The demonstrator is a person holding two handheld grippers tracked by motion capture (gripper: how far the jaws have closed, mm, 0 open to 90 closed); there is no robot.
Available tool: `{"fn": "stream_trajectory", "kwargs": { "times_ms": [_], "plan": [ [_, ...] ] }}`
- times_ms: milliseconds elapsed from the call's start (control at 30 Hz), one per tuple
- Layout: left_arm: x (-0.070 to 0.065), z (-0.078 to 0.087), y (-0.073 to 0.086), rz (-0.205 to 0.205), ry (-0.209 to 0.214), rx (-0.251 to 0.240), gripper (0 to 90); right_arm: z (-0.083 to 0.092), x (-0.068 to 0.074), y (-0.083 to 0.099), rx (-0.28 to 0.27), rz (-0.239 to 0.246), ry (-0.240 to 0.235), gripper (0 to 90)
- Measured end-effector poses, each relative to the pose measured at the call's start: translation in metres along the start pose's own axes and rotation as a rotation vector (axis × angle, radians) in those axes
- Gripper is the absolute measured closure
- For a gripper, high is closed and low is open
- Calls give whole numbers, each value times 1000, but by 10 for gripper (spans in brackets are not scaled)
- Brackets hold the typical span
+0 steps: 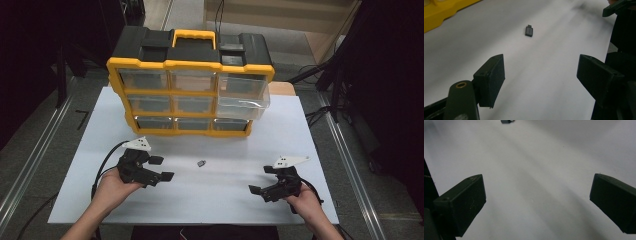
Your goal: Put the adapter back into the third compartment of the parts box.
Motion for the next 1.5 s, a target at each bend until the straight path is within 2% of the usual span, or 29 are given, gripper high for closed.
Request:
{"fn": "stream_trajectory", "kwargs": {
  "times_ms": [33, 100, 200, 300, 433, 667, 800, 933, 1133, 1167, 1500],
  "plan": [
    [0, -1, -1, -10, -20, 12, 210, 0, 0, 0, 0, 1, 0, 0],
    [0, -3, -3, -15, -26, 24, 129, 0, 0, 0, 0, -1, 0, 0],
    [2, -8, -7, -8, 7, 12, 1, 1, 0, 0, -1, -2, -4, 0],
    [5, -10, -11, -14, -9, -9, 1, 1, 1, 0, -2, 0, -7, 0],
    [8, -13, -15, 1, 4, -20, 2, 1, 1, 0, -3, 1, -7, 0],
    [11, -21, -23, -34, -5, -2, 8, 1, 1, 0, -2, -1, -7, 0],
    [11, -25, -28, -44, -4, -11, 22, 1, 1, 0, -3, 0, -6, 0],
    [11, -32, -37, -73, -13, -12, 22, 1, 0, 0, -4, -3, -5, 0],
    [13, -42, -45, -81, -8, -12, 43, 2, 0, 0, -4, -1, -7, 0],
    [13, -46, -47, -98, -16, -17, 65, 1, 0, 0, -4, -3, -7, 0],
    [13, -64, -59, -119, -17, -7, 66, 2, 0, 0, -2, -2, -5, 0]
  ]
}}
Point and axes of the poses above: each handheld gripper's, and its own axes: z roughly backward along the jaws, y roughly out of its underside, x roughly to its left, the point moved 3 cm from there along -z, roughly forward along the jaws, and after that the axes turned 14 degrees about -z, right-handed, at the moved point
